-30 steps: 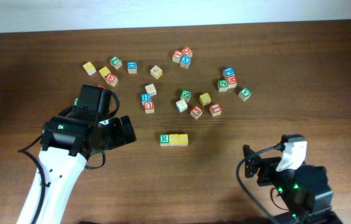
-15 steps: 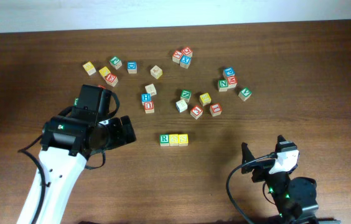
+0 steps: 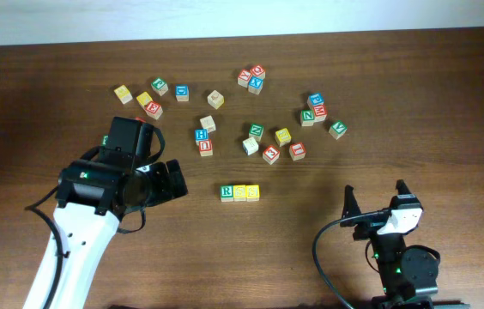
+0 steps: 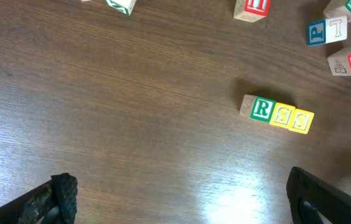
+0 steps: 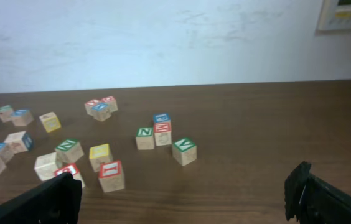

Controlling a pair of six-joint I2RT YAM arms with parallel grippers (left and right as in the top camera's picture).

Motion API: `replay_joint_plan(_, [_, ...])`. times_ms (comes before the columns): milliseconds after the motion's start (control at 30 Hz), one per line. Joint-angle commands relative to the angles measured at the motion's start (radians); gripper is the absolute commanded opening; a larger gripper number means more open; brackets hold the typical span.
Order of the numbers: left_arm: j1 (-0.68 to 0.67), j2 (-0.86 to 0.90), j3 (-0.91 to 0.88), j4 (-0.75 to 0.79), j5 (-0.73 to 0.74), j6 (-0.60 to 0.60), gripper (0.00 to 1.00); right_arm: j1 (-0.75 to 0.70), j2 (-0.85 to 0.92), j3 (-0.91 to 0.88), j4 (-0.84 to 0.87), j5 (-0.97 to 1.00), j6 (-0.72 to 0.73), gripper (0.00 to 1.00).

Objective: Spell out RSS

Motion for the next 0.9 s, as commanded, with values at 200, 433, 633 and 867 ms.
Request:
replay_joint_plan(200, [0.002, -0.007, 0.008, 0.002, -0.011, -0.002, 0.99, -0.071, -0.012, -0.009, 0.001, -0.031, -0.113, 0.98])
replay_joint_plan(433, [0.002, -0.007, 0.008, 0.002, -0.011, -0.002, 0.99, -0.082, -0.012, -0.009, -0.003, -0.009, -0.112, 0.98])
replay_joint_plan(633, [0.002, -0.007, 0.008, 0.002, -0.011, -0.002, 0.99, -0.081, -0.012, -0.009, -0.003, 0.0, -0.104, 0.98])
replay_joint_plan(867, [0.002, -0.007, 0.008, 0.002, -0.011, -0.002, 0.99, -0.054, -0.012, -0.009, -0.004, 0.01, -0.075, 0.98])
